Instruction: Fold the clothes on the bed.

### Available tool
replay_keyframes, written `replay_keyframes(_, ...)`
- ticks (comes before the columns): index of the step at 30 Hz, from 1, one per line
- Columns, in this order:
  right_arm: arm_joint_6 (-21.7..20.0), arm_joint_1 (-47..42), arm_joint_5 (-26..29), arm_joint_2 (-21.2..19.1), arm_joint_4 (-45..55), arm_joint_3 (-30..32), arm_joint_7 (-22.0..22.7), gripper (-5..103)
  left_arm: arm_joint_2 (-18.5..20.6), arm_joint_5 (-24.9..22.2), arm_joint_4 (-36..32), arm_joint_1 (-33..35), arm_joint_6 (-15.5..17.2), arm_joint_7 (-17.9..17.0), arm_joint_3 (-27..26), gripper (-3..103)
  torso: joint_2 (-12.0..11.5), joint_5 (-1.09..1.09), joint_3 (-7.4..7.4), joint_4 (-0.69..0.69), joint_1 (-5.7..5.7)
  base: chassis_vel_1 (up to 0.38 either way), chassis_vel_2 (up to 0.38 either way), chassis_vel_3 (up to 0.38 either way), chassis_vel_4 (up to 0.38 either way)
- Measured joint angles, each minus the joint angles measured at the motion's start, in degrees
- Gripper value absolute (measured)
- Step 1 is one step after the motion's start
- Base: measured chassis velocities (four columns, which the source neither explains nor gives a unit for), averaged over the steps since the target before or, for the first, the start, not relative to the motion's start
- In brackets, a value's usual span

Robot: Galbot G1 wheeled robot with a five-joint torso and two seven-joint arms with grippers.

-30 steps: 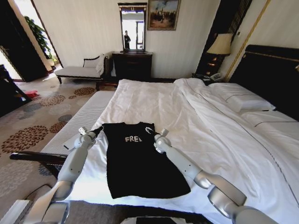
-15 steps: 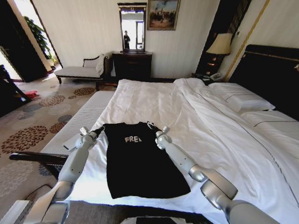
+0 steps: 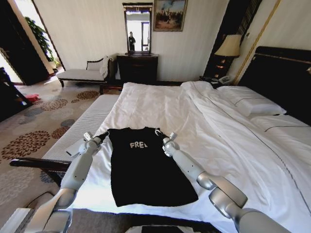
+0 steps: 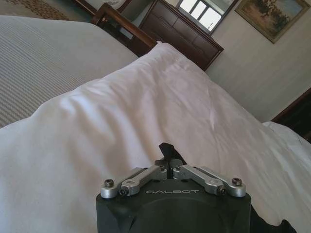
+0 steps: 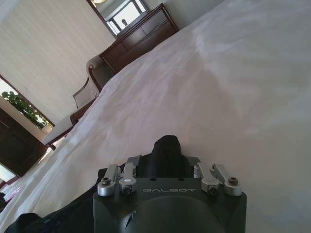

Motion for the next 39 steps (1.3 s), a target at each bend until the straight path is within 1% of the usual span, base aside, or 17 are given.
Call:
replay_keyframes(4, 0.75, 0.47, -0.84, 0.16, -0.62, 0.01, -0.14, 31, -0.01, 0.11, 0.0, -0.1, -0.07, 0.01, 0.11, 0, 0.0, 0.0, 0.0, 0.0, 0.0, 0.0, 0.0, 0.0, 0.0)
replay_keyframes(5, 0.75, 0.47, -0.84, 0.16, -0.62, 0.01, -0.14, 31, -0.01, 0.11, 0.0, -0.1, -0.07, 0.01, 0.11, 0, 0.0, 0.0, 0.0, 0.0, 0.0, 0.0, 0.0, 0.0, 0.0)
replay_keyframes(8, 1.45, 0.95, -1.06, 0.4, -1.08, 0.14, -0.9, 14, 0.01, 0.13, 0.0, -0.21, -0.15, 0.12, 0.12, 0, 0.0, 0.0, 0.0, 0.0, 0.0, 0.0, 0.0, 0.0, 0.0)
replay_keyframes(10, 1.56, 1.04, -1.06, 0.46, -1.13, 0.21, -1.07, 14, 0.04, 0.13, 0.0, -0.23, -0.17, 0.16, 0.12, 0, 0.0, 0.0, 0.0, 0.0, 0.0, 0.0, 0.0, 0.0, 0.0)
replay_keyframes(12, 2.34, 1.59, -1.04, 0.75, -1.4, 0.61, -2.13, 4, 0.28, 0.1, 0.03, -0.57, -0.36, 0.41, 0.07, 0, 0.0, -0.01, 0.0, -0.01, 0.0, 0.0, 0.0, 0.0, 0.0)
replay_keyframes(13, 2.75, 1.92, -1.0, 0.94, -1.55, 0.92, -2.7, 2, 0.41, -0.01, 0.16, -0.87, -0.48, 0.52, 0.03, 0, 0.0, 0.0, 0.0, 0.0, 0.0, 0.0, 0.0, 0.0, 0.0)
replay_keyframes(16, 3.6, 2.81, -0.71, 1.29, -1.7, 1.71, -3.57, 1, 0.77, -0.36, 0.96, -1.92, -0.69, 0.79, -0.01, 0, 0.0, -0.01, 0.0, -0.01, 0.0, 0.0, 0.0, 0.0, 0.0)
replay_keyframes(18, 4.44, 4.31, 0.45, 1.64, -1.7, 2.59, -4.16, 1, 1.2, -0.5, 3.61, -4.6, -1.1, 1.3, 0.27, 0, 0.0, -0.02, 0.0, 0.01, 0.0, 0.0, 0.0, 0.0, 0.0)
replay_keyframes(19, 4.44, 4.31, 0.45, 1.64, -1.7, 2.59, -4.16, 1, 1.2, -0.5, 3.61, -4.6, -1.1, 1.3, 0.27, 0, 0.0, -0.02, 0.0, 0.01, 0.0, 0.0, 0.0, 0.0, 0.0)
replay_keyframes(22, 5.08, 6.2, 1.97, 1.76, -1.65, 3.15, -4.41, 1, 1.56, -0.67, 7.52, -9.29, -1.52, 2.05, 1.2, 0, 0.0, -0.01, 0.0, 0.01, 0.0, 0.0, 0.0, 0.0, 0.0)
replay_keyframes(23, 5.08, 6.2, 1.97, 1.76, -1.65, 3.15, -4.41, 1, 1.56, -0.67, 7.52, -9.29, -1.52, 2.05, 1.2, 0, 0.0, -0.01, 0.0, 0.01, 0.0, 0.0, 0.0, 0.0, 0.0)
replay_keyframes(28, 6.45, 9.24, 2.88, 2.03, -2.49, 5.18, -5.16, 1, 1.77, -1.83, 12.89, -17.66, -1.8, 3.44, 3.11, 0, 0.0, 0.0, 0.01, -0.01, 0.01, 0.0, 0.0, 0.0, 0.0)
replay_keyframes(33, 7.06, 10.04, 3.61, 1.66, -1.61, 5.9, -5.45, 1, 1.92, -2.6, 12.78, -19.33, -1.82, 3.74, 3.66, 0, 0.0, 0.0, 0.01, -0.01, 0.01, 0.0, 0.0, 0.0, 0.0)
replay_keyframes(35, 7.35, 10.23, 4.24, 0.8, 0.08, 5.83, -5.51, 1, 2.68, -3.95, 9.78, -19.08, -1.83, 3.76, 4.02, 0, 0.0, 0.0, 0.01, 0.0, 0.01, 0.0, 0.0, 0.0, 0.0)
replay_keyframes(36, 7.35, 10.24, 4.3, 0.7, 0.26, 5.8, -5.51, 1, 2.78, -4.07, 9.47, -19.01, -1.84, 3.76, 4.06, 0, 0.0, 0.01, 0.0, -0.01, 0.01, 0.0, 0.0, 0.0, 0.0)
replay_keyframes(37, 7.35, 10.42, 5.0, -0.15, 1.75, 5.27, -5.43, 1, 3.59, -4.97, 7.21, -18.36, -1.84, 3.79, 4.48, 0, 0.0, 0.0, 0.0, 0.0, 0.0, 0.0, 0.0, 0.0, 0.0)
replay_keyframes(39, 7.24, 10.72, 5.48, -0.6, 2.29, 4.74, -5.38, 1, 3.96, -5.35, 6.59, -18.24, -1.84, 3.9, 4.71, 0, 0.0, 0.0, 0.0, 0.0, 0.0, 0.0, 0.0, 0.0, 0.0)
